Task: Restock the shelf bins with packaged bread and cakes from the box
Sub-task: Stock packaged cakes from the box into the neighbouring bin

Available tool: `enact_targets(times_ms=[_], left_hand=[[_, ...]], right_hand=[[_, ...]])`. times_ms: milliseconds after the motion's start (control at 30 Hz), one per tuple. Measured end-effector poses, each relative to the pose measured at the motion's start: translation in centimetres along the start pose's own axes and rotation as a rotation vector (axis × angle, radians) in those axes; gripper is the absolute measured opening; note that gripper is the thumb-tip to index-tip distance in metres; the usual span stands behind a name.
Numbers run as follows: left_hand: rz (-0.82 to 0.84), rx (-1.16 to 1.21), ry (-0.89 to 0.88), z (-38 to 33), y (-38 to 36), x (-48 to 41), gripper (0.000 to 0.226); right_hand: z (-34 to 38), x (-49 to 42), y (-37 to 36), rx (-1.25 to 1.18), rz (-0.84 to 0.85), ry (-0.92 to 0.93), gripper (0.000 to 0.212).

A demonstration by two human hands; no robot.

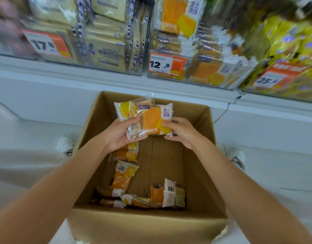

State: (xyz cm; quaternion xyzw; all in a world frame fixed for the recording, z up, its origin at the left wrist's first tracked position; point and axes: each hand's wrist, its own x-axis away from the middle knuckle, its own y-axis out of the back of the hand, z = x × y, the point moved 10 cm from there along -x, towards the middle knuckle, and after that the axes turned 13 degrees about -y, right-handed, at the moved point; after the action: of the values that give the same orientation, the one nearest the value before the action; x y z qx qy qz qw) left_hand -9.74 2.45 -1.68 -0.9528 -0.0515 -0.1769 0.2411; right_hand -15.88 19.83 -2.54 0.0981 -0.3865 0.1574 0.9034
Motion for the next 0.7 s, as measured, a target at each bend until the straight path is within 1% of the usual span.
enact_targets(times_ms=[100, 200, 267, 300, 333, 433, 467, 500, 533, 567, 633, 700], left_hand=[[0.038, -0.055, -0.078, -2.3, -0.5, 0.9, 0.04], [0.073, -0.004, -0.09, -3.6, -0.7, 1.8, 0.046], [0.098, -0.004, -0.1, -4.5, -0.6, 2.2, 0.05], [0.106, -0.051, -0.1, -5.0, -0.4, 2.3, 0.055], [0.104, -0.164, -0.11, -5.4, 0.1, 2.1, 0.058], [0.05, -0.777, -0.225, -8.1, 1.3, 1.3, 0.062], [0.014, -0.934, -0.277, -9.2, 1.3, 1.1, 0.061], [-0.025, -1.024, -0.325, -10.4, 1.1, 1.0, 0.057], [-0.054, -1.055, -0.364, -11.4, 0.9, 0.9, 0.051], [-0.067, -1.052, -0.391, -12.2, 0.7, 0.8, 0.042], [-0.073, -1.003, -0.39, -13.5, 0.8, 0.5, 0.027], [-0.071, -0.996, -0.375, -14.4, 1.1, 0.2, 0.021]], right_hand=[[2.2, 2.1, 1.4, -0.099, -0.046, 0.092, 0.034], [4.1, 3.8, 3.2, -0.14, -0.049, 0.14, 0.028], [5.3, 4.9, 4.4, -0.164, -0.046, 0.178, 0.027], [6.0, 5.4, 4.8, -0.148, -0.05, 0.206, 0.028], [6.7, 5.7, 5.1, -0.111, -0.058, 0.237, 0.031], [8.0, 6.4, 5.3, -0.029, -0.09, 0.298, 0.042], [8.2, 6.4, 5.2, -0.006, -0.102, 0.311, 0.047], [8.4, 6.4, 5.1, 0.016, -0.112, 0.323, 0.05], [8.7, 6.4, 4.8, 0.042, -0.117, 0.339, 0.051], [8.9, 6.5, 4.4, 0.067, -0.118, 0.356, 0.05], [9.3, 6.6, 3.8, 0.116, -0.113, 0.39, 0.046], [9.6, 6.5, 3.2, 0.134, -0.094, 0.411, 0.042]])
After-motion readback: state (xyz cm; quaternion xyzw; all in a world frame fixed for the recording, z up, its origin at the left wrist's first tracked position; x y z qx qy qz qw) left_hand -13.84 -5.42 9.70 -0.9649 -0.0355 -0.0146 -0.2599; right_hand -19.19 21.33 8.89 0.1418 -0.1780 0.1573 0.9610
